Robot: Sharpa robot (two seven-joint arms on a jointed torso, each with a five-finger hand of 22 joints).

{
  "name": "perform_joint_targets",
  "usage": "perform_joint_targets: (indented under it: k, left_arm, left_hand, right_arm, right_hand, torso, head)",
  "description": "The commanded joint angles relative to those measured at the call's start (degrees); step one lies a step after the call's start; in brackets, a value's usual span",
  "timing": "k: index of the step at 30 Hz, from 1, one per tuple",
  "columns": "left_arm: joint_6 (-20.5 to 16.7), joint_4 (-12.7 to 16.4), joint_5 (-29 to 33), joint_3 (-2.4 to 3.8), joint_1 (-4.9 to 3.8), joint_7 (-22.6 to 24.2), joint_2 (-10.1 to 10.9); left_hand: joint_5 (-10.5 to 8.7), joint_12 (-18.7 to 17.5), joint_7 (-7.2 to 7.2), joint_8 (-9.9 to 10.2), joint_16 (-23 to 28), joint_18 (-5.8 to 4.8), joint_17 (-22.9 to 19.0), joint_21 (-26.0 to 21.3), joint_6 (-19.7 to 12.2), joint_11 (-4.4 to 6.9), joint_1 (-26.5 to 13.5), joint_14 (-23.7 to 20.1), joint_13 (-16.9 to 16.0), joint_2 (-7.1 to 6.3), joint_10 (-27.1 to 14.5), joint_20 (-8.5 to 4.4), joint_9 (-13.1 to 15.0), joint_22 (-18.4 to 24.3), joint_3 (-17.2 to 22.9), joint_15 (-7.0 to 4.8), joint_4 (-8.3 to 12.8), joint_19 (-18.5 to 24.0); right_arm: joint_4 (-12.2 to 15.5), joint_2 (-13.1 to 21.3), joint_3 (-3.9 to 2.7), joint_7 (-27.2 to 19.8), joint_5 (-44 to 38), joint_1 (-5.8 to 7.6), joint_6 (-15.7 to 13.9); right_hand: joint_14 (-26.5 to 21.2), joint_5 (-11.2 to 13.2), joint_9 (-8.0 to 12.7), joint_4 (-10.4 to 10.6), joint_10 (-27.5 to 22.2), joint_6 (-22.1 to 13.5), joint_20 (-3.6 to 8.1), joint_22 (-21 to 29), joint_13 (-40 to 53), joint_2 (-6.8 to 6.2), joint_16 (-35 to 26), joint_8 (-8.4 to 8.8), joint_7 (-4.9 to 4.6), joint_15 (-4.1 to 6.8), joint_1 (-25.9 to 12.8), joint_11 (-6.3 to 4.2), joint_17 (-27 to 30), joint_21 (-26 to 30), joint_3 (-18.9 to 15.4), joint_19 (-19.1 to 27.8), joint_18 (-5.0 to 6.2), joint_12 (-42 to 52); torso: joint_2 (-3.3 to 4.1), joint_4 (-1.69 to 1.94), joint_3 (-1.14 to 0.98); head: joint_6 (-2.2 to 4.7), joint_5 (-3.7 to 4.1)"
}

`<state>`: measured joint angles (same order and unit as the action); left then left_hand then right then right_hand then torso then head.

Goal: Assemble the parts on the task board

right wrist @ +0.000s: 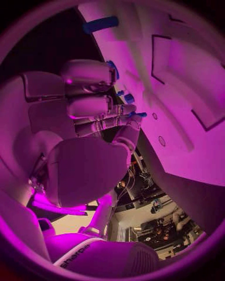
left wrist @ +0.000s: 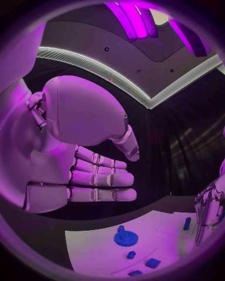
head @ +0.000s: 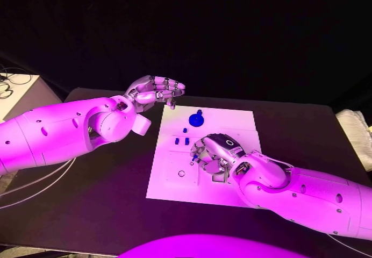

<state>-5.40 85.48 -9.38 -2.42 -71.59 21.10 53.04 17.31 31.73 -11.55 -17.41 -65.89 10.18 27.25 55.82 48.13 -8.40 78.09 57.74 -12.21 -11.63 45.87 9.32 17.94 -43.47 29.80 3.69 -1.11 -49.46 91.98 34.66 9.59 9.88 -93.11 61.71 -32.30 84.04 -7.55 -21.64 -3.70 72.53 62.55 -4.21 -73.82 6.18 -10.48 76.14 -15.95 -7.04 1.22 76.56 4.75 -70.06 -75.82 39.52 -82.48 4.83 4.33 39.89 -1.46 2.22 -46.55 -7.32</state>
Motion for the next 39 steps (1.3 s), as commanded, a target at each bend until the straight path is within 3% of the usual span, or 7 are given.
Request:
perform_joint_targets:
  k: [1,31,39]
  left_arm:
    - [0.2,0.2,0.5,0.05,-0.03,0.6,-0.2]
    - [0.6,0.4,0.5,0.05,-0.03,0.2,0.1]
    - [0.7,0.5,0.5,0.06,-0.03,0.0,0.2]
  left_hand:
    - [0.15,0.3,-0.01,-0.4,0.0,0.42,-0.1,-0.2,-0.6,0.13,0.2,-0.3,0.1,0.27,-0.4,0.05,0.1,0.1,0.0,0.22,0.4,-0.5]
    - [0.19,0.3,-0.05,-0.5,0.0,0.41,-0.1,-0.3,-0.6,0.09,0.1,-0.3,0.2,0.29,-0.5,0.07,0.1,0.2,0.0,0.25,0.3,-0.6]
    - [0.19,0.3,-0.05,-0.5,0.0,0.41,-0.1,-0.3,-0.6,0.09,0.1,-0.3,0.2,0.29,-0.5,0.07,0.1,0.2,0.0,0.25,0.3,-0.6]
  right_arm:
    - [0.0,-0.2,0.04,0.2,-1.3,-0.31,1.4]
    - [-1.6,-1.4,0.16,1.4,-2.5,-1.01,3.0]
    - [-2.2,-2.1,0.30,2.4,-3.9,-1.15,5.0]
  right_hand:
    - [2.3,-0.4,-0.1,0.0,1.9,0.3,0.04,-0.1,0.3,1.17,-0.1,-0.13,-0.07,0.37,0.5,-1.67,0.0,-0.2,0.4,-0.5,-1.11,0.1]
    - [2.3,-0.5,-0.1,-0.1,1.9,0.2,0.01,-0.1,0.4,1.16,-0.1,-0.14,-0.11,0.34,0.4,-1.64,0.1,-0.2,0.4,-0.4,-1.10,0.0]
    - [2.2,-0.5,-0.2,0.0,1.9,0.1,-0.01,0.2,0.4,1.11,-0.2,-0.13,-0.16,0.31,0.2,-1.59,0.3,0.1,0.3,-0.3,-1.03,0.0]
  torso:
    - [0.02,-0.01,0.00]
    - [-0.01,0.09,0.05]
    - [-0.01,0.05,0.08]
  head:
    - [-0.20,-0.11]
    - [-0.84,-0.30]
    - [-0.97,-0.34]
